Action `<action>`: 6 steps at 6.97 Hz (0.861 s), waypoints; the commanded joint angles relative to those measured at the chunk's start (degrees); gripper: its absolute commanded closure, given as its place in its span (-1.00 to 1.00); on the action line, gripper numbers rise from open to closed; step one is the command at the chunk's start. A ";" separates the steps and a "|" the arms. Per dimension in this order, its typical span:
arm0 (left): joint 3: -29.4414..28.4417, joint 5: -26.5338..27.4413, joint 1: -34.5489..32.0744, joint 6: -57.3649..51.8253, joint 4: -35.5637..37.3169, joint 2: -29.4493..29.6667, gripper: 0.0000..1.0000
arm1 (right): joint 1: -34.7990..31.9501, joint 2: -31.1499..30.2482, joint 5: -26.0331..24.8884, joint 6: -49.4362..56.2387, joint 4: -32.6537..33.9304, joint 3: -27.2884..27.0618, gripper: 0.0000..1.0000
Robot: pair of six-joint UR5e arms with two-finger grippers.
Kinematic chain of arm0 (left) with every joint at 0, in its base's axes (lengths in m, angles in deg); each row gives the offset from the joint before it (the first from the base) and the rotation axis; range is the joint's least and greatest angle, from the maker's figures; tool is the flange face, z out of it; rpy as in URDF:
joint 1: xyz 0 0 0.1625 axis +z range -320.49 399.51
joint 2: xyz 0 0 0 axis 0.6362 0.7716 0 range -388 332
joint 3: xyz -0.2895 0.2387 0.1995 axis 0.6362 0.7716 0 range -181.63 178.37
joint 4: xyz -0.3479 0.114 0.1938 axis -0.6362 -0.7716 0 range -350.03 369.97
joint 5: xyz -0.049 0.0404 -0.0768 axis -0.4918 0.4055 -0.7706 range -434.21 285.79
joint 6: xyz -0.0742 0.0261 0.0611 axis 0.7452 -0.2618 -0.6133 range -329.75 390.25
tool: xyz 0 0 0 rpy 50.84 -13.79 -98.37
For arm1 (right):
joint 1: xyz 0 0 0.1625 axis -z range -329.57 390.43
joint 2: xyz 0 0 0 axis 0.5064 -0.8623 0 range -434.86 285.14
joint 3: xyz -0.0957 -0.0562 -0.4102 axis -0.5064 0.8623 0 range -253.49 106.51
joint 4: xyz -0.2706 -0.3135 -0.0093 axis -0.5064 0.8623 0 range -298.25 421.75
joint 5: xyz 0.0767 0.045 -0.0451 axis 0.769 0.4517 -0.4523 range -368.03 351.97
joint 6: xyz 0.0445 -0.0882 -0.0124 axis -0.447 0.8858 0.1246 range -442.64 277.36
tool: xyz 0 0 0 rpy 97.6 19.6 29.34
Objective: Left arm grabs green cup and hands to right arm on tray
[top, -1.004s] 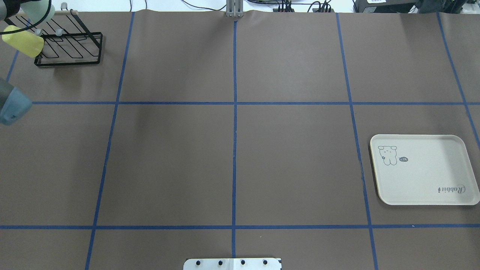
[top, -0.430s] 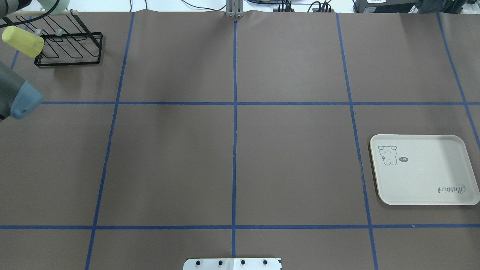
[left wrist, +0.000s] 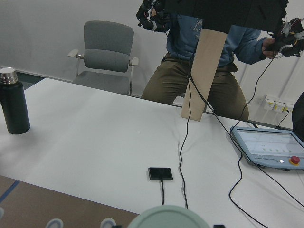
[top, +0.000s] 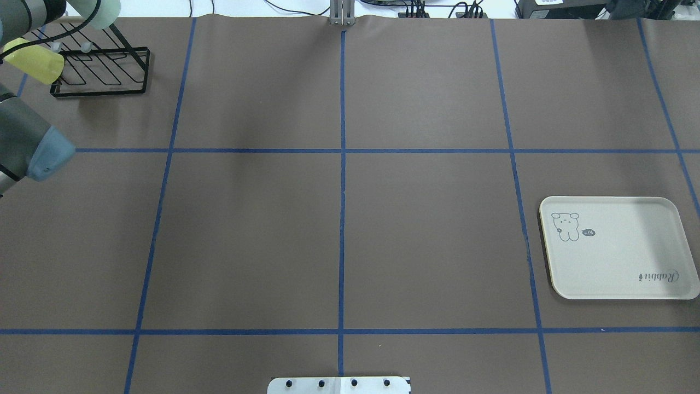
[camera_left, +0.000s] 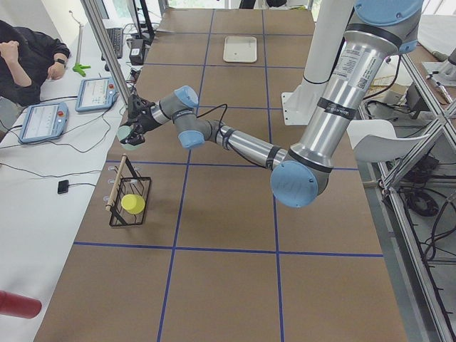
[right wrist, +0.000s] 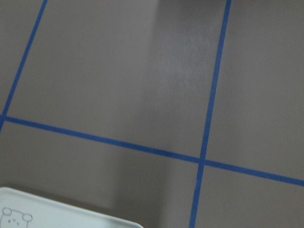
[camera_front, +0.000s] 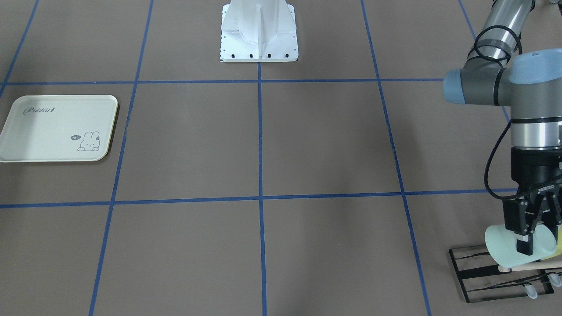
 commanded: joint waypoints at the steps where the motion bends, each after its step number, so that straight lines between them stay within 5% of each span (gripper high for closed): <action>1: 0.90 0.09 2.00 6.27 -0.04 -0.05 0.20 | 2.87 5.75 -0.37 -11.31 -3.56 0.09 -1.00; 3: 3.44 0.27 3.93 11.55 -0.04 -0.66 0.20 | 5.94 10.07 -0.54 -29.02 -11.51 -0.08 -1.00; 6: 7.57 0.35 9.46 23.56 -0.21 -0.66 0.18 | 15.06 10.87 -3.68 -62.70 -34.01 0.00 -1.00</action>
